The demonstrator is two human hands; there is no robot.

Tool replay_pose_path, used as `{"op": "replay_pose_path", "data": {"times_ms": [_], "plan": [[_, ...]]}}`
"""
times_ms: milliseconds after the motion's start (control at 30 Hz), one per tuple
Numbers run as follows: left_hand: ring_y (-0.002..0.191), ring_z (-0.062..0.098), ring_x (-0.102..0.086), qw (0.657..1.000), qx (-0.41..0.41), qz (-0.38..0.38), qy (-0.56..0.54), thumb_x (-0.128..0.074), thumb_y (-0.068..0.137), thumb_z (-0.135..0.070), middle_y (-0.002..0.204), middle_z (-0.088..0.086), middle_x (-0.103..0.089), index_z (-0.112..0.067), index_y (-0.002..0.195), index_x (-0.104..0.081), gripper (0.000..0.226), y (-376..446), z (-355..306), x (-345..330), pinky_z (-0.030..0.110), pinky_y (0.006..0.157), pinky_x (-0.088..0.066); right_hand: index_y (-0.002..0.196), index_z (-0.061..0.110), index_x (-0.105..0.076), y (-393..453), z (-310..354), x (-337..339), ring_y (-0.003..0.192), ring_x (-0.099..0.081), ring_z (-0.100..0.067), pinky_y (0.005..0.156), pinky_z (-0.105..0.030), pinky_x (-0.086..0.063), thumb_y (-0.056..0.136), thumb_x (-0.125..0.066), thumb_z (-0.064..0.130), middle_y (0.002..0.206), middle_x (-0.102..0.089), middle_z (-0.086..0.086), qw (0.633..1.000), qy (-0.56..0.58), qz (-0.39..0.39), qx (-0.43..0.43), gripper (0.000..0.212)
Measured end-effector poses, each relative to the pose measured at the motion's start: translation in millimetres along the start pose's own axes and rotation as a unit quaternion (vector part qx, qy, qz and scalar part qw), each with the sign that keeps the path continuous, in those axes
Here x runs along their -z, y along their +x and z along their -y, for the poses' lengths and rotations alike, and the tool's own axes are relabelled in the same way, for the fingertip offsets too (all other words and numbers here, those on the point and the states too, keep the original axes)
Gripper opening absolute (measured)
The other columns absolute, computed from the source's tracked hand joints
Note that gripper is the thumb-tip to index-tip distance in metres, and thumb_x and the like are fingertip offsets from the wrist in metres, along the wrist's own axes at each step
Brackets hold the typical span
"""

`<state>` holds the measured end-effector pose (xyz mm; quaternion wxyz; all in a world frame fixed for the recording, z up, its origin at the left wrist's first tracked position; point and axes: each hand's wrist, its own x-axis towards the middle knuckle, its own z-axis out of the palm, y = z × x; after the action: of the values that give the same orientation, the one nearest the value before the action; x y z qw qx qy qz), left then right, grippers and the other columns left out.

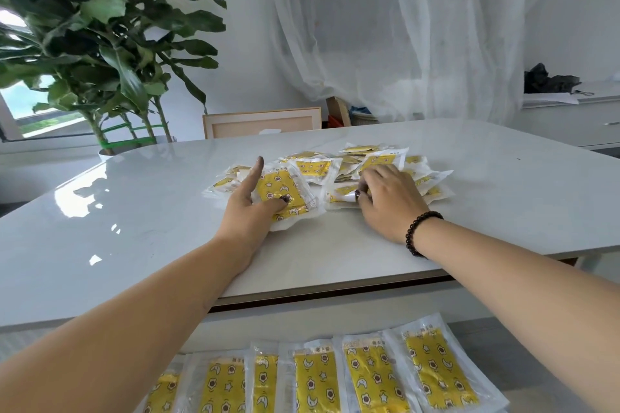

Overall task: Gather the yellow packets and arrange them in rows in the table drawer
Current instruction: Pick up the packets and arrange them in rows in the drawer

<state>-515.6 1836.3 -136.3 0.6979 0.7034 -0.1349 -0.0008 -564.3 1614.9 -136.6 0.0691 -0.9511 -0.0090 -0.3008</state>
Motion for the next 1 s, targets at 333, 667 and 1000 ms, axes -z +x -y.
{"op": "replay_pose_path", "data": {"times_ms": [333, 667, 1000], "plan": [[0.089, 0.019, -0.065, 0.999, 0.041, -0.009, 0.024, -0.059, 0.086, 0.002, 0.103, 0.007, -0.073, -0.026, 0.097, -0.075, 0.035, -10.5, -10.5, -6.5, 0.039, 0.096, -0.049, 0.126, 0.010, -0.041, 13.8, 17.9, 5.8, 0.108, -0.055, -0.032, 0.071, -0.036, -0.045, 0.097, -0.036, 0.016, 0.120, -0.058, -0.014, 0.962, -0.201, 0.161, 0.087, 0.029], [0.082, 0.022, -0.061, 0.995, 0.046, -0.030, 0.080, -0.062, 0.084, -0.003, 0.108, 0.013, -0.070, -0.032, 0.089, -0.071, 0.031, -32.5, -22.8, -9.3, 0.035, 0.081, -0.051, 0.107, 0.000, -0.053, -4.3, 43.8, 28.5, 0.067, -0.065, -0.026, 0.055, -0.028, -0.033, 0.077, -0.058, -0.007, 0.080, -0.069, -0.013, 0.939, -0.285, 0.095, 0.167, 0.031], [0.078, 0.017, -0.058, 0.984, 0.104, 0.059, 0.132, -0.058, 0.087, 0.003, 0.087, 0.002, -0.067, -0.021, 0.096, -0.071, 0.030, -91.8, -61.1, -0.5, 0.015, 0.062, -0.045, 0.112, 0.009, -0.051, -22.3, 46.9, 88.7, 0.070, -0.054, -0.028, 0.058, -0.031, -0.044, 0.095, -0.039, 0.012, 0.084, -0.063, -0.013, 0.996, -0.011, 0.036, -0.078, 0.021]]}}
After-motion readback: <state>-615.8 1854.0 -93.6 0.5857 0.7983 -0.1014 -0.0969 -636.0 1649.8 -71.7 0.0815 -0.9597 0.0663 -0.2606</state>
